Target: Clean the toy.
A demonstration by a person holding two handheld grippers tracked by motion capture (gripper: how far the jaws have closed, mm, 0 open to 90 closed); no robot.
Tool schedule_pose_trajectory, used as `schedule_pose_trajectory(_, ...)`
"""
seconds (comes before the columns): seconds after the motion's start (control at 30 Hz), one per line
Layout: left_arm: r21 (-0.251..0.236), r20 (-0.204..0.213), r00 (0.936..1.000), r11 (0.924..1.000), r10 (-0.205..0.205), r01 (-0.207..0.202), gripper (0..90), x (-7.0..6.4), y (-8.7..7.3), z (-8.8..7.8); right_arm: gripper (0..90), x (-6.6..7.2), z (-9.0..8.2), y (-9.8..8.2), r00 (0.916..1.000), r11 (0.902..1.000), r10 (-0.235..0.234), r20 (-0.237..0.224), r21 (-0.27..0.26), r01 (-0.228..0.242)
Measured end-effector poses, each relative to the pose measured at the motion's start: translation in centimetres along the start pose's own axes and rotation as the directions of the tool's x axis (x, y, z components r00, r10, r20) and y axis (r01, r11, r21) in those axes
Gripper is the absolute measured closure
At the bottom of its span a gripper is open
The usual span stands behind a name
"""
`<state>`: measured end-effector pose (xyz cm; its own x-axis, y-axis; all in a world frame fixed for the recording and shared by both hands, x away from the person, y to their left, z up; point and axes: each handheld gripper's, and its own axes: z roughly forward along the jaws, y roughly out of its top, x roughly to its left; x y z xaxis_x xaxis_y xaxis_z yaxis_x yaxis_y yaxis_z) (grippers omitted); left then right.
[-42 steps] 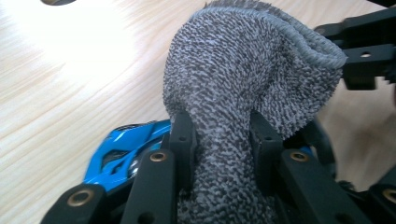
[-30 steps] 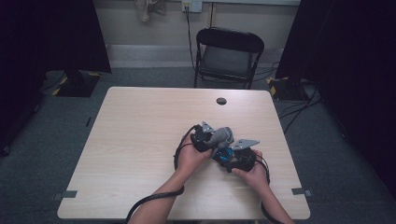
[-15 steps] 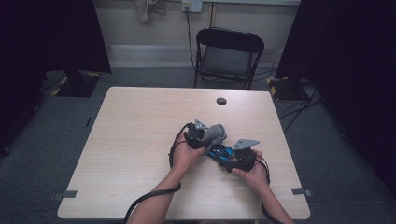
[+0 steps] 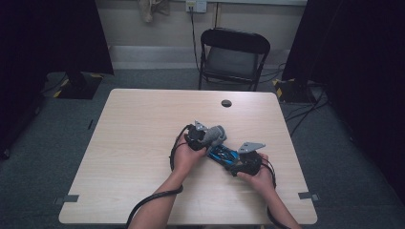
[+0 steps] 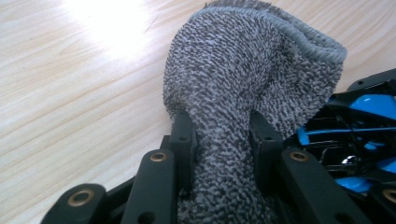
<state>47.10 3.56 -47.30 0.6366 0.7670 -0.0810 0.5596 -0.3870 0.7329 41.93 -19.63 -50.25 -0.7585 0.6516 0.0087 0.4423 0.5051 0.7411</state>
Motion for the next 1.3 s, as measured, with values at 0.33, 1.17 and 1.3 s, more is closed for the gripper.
schedule_pose_trajectory(0.33,0.003,-0.008,0.9998,0.9999,-0.016,0.016,68.4,0.6,-0.1,0.0,23.5,0.0,0.0,0.0,1.0000,1.0000,0.000,-0.001,0.001,0.000)
schedule_pose_trajectory(1.17,0.040,-0.067,0.9954,0.9967,-0.068,0.071,68.4,2.8,-0.8,-0.2,23.5,0.0,0.0,0.0,1.0000,1.0000,0.000,0.000,0.000,0.000)
schedule_pose_trajectory(1.3,0.053,-0.080,0.9938,0.9953,-0.077,0.081,68.5,3.4,-1.2,-0.4,23.5,0.0,0.0,0.0,1.0000,1.0000,0.000,0.000,0.000,0.000)
